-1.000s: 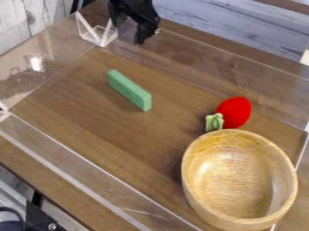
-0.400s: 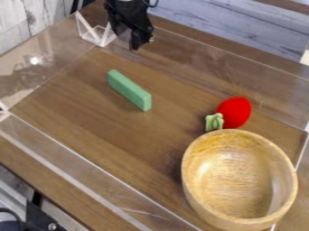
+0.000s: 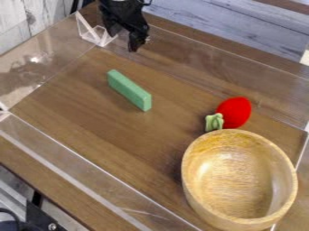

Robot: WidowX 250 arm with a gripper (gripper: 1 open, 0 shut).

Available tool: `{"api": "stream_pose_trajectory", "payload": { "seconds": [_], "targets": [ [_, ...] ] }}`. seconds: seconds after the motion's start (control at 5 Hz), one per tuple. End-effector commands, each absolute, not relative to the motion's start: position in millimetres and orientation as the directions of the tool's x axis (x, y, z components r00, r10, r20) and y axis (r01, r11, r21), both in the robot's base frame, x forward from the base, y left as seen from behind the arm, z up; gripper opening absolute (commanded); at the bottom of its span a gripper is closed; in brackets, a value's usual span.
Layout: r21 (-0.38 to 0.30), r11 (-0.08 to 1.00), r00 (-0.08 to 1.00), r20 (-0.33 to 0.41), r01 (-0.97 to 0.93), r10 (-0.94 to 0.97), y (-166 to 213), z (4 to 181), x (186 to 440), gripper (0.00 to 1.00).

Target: Move the red object to the right side of the table

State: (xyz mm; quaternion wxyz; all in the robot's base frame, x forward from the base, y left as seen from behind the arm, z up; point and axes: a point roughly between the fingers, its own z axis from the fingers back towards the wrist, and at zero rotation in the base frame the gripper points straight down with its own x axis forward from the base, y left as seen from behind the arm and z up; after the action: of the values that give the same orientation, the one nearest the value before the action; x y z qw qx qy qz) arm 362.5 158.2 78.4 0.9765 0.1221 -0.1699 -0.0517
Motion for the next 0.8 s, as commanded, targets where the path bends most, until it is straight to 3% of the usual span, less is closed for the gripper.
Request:
{"api": "stream_pose_trajectory", "payload": {
  "seconds": [0.0, 0.2, 0.6],
  "targets": [
    [0.267, 0.964, 0.916, 0.382, 0.019, -0.124, 166, 97.9, 370, 1.0],
    [0.251, 0.968, 0.914, 0.39, 0.009, -0.11, 166, 94.1, 370, 1.0],
    [0.223, 0.972, 0.916, 0.4, -0.074, -0.022, 174, 109.3, 369, 1.0]
  ]
}}
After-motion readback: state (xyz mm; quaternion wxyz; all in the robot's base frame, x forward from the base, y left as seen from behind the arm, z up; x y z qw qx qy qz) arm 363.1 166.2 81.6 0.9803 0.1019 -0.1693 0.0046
